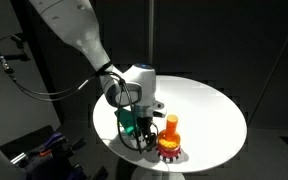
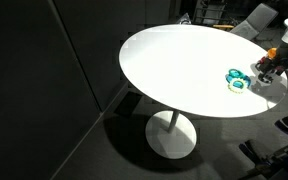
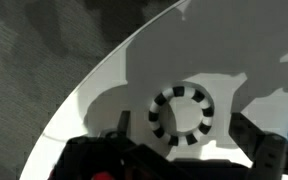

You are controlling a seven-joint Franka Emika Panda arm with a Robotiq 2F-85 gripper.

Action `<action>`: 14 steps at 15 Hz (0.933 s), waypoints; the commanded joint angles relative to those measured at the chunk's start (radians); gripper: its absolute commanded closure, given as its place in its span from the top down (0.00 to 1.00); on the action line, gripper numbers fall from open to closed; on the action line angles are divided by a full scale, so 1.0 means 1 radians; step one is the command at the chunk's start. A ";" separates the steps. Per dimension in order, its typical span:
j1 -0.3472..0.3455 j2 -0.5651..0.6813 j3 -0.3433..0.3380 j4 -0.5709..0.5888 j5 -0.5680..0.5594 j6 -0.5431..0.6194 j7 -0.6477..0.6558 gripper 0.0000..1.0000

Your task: Put the striped white and black ring around the orange rod

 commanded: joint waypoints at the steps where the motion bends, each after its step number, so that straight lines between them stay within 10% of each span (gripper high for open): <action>1: 0.002 0.024 0.000 0.010 0.001 0.035 0.016 1.00; 7: 0.006 0.056 -0.003 0.011 -0.002 0.066 0.023 1.00; 8: 0.008 0.058 -0.004 0.010 -0.003 0.072 0.025 0.75; 14: 0.043 0.004 -0.035 -0.001 -0.025 0.035 0.071 0.43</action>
